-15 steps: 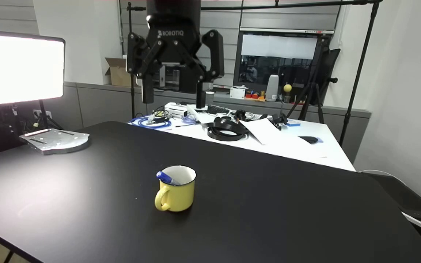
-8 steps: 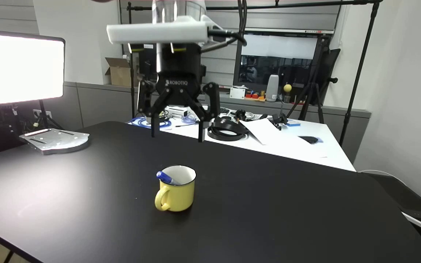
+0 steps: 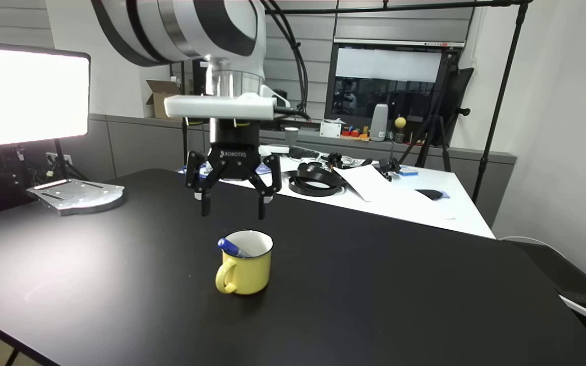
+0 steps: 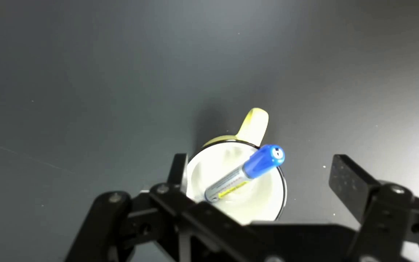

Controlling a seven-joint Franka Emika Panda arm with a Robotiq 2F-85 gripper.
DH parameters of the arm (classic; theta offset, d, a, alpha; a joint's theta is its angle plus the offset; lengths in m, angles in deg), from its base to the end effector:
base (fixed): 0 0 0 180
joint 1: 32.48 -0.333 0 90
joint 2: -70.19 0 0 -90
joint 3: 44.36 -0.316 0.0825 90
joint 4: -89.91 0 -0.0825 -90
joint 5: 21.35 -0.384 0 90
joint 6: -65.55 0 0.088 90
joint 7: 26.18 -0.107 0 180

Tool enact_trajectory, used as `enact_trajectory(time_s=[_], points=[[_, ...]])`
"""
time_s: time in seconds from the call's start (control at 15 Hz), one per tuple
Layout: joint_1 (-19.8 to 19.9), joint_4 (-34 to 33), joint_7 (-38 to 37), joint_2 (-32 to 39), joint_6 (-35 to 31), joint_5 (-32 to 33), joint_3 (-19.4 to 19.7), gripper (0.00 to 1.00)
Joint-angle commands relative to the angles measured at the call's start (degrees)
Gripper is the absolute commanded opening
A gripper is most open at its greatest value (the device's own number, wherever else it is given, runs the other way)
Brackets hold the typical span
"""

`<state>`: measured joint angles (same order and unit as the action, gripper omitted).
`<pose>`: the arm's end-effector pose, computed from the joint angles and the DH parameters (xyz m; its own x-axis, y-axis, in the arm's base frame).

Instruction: Put the marker on the table

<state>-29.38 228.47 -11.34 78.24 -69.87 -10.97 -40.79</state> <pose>0.4684 -0.0576 0.2373 0.9376 0.2675 -0.2222 0.2855 -0.9569 0.0526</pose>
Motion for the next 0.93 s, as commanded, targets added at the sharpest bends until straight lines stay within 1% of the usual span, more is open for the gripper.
enact_trajectory(time_s=[0.0, 0.47, 0.53, 0.6, 0.73, 0.8, 0.87], points=[[-0.50, -3.76, -0.06, 4.42, 1.53, 0.57, -1.01, 1.00], [-0.70, -6.48, -1.00, 9.55, 2.31, 1.41, -0.91, 1.00], [-0.78, -6.83, -1.11, 10.03, 2.56, 1.71, -0.84, 0.97], [-0.80, -7.14, -1.16, 10.47, 2.79, 1.98, -0.79, 0.75], [-0.74, -7.82, -1.20, 11.21, 3.37, 2.48, -0.72, 0.71], [-0.70, -8.08, -1.19, 11.47, 3.54, 2.47, -0.72, 0.64], [-0.67, -8.30, -1.14, 11.66, 3.75, 2.41, -0.73, 0.55]])
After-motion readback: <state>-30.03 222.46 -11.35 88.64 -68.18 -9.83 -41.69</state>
